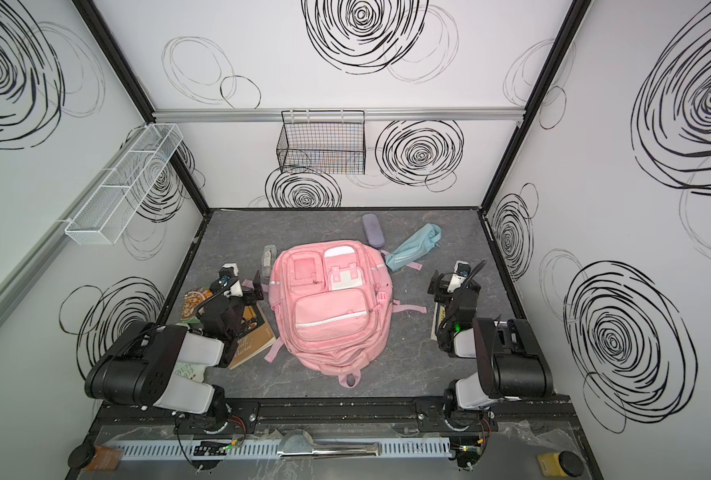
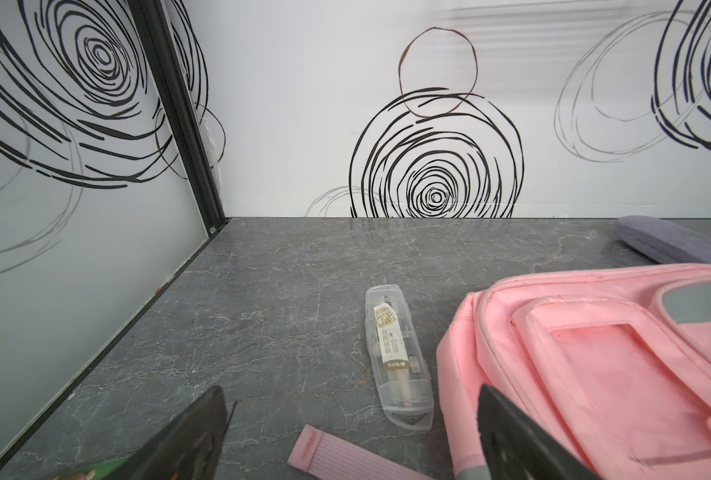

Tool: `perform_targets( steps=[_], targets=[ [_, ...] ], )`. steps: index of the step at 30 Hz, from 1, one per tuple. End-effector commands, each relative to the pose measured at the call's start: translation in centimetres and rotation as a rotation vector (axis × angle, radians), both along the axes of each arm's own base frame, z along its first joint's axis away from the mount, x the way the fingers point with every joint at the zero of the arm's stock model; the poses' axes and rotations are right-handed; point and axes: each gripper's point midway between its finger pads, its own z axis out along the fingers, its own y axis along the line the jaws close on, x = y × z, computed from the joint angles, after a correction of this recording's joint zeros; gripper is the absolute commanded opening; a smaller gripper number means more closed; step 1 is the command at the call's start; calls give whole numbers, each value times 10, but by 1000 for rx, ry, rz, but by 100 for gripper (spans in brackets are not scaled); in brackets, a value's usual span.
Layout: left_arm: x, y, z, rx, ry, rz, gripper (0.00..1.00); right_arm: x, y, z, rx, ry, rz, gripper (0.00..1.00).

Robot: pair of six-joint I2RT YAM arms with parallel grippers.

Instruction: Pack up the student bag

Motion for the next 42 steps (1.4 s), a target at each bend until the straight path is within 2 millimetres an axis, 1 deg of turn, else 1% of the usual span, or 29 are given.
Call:
perform_targets(
  steps=[1, 2, 4, 6, 7, 9, 11, 12, 14, 15, 18, 21, 23, 25, 26, 28, 30, 34, 37, 40, 42],
  targets=[
    [-6, 7, 26, -19, -117, 54, 97, 6, -1, 21, -18, -61, -7, 99],
    [-12, 9, 32, -18, -139, 72, 98, 8, -1, 28, -29, -72, -3, 99],
    [-24, 15, 45, -19, -173, 135, 98, 16, 1, 32, -27, -36, 11, 99],
    [-31, 19, 60, -16, -193, 190, 98, 29, 4, 31, 16, 51, 26, 98],
    [-32, 20, 68, -20, -193, 216, 98, 36, 6, 31, 47, 122, 36, 97],
    [-31, 23, 84, -62, -181, 251, 99, 45, 11, 40, 67, 176, 64, 93],
    [-27, 20, 97, -131, -149, 247, 98, 45, 14, 54, 85, 181, 77, 93],
    [-25, 17, 104, -165, -139, 236, 97, 44, 16, 60, 96, 181, 87, 93],
    [-22, 5, 108, -229, -84, 185, 94, 41, 25, 73, 141, 176, 127, 92],
    [-20, -4, 111, -254, -65, 147, 93, 39, 30, 77, 170, 176, 148, 91],
    [-16, -40, 119, -286, -1, 12, 92, 29, 57, 85, 218, 175, 294, 88],
    [-16, -78, 124, -272, 82, -109, 91, 15, 74, 88, 303, 189, 372, 86],
    [-17, -108, 124, -258, 154, -219, 91, 4, 88, 89, 361, 205, 433, 85],
    [-20, -136, 118, -246, 235, -321, 90, -7, 100, 87, 433, 226, 475, 82],
    [-23, -151, 115, -239, 274, -374, 89, -13, 109, 86, 480, 238, 512, 80],
    [-28, -173, 106, -221, 347, -453, 88, -24, 129, 84, 539, 260, 576, 76],
    [-32, -193, 97, -196, 416, -521, 86, -35, 148, 79, 540, 299, 626, 74],
    [-40, -231, 84, -136, 538, -648, 83, -51, 181, 64, 485, 374, 681, 70],
    [-50, -260, 74, -65, 613, -724, 81, -57, 193, 50, 505, 415, 700, 63],
    [-62, -284, 61, 43, 655, -772, 82, -59, 191, 32, 505, 464, 673, 58],
    [-68, -296, 50, 101, 688, -791, 82, -58, 188, 20, 523, 493, 650, 57]
  ],
)
